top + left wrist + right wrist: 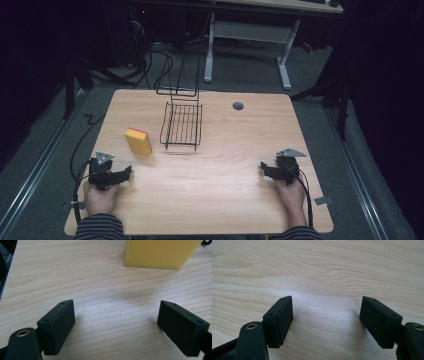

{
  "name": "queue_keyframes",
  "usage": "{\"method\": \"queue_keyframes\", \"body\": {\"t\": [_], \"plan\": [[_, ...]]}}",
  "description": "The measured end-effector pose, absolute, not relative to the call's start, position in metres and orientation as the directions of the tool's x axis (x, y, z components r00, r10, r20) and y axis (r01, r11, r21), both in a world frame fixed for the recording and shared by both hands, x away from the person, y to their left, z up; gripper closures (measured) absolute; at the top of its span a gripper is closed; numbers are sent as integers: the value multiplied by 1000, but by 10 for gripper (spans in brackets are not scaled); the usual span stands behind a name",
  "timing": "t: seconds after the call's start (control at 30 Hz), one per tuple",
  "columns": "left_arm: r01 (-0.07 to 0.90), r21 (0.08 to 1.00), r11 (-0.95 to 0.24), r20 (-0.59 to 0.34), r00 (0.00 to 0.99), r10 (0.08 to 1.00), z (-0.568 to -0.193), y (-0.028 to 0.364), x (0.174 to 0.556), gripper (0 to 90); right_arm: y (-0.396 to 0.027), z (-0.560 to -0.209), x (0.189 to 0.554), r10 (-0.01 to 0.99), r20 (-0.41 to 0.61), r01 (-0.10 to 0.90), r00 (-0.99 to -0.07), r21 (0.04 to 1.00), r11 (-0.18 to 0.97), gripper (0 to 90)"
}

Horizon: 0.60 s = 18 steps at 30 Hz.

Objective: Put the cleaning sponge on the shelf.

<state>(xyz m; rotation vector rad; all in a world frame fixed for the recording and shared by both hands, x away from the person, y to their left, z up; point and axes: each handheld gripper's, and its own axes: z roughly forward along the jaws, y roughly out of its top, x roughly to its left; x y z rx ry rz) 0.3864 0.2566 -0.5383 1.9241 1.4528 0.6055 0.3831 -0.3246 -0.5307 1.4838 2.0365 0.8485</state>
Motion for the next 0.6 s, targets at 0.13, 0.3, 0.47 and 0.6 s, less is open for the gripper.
{"method": "queue_keyframes", "body": {"t": [0.13,0.3,0.47,0.6], "plan": [[663,726,-181,-19,282,959,-538,257,387,152,-325,-531,383,954,-18,658,-299,721,219,271],[662,727,-179,-20,281,959,-538,257,387,153,-325,-531,383,955,-15,660,-296,720,216,271],[663,727,-179,-20,281,960,-538,257,387,154,-325,-531,383,954,-17,658,-299,720,219,271],[662,727,-179,-20,280,960,-538,257,388,154,-325,-531,383,954,-18,658,-299,720,219,271]]}}
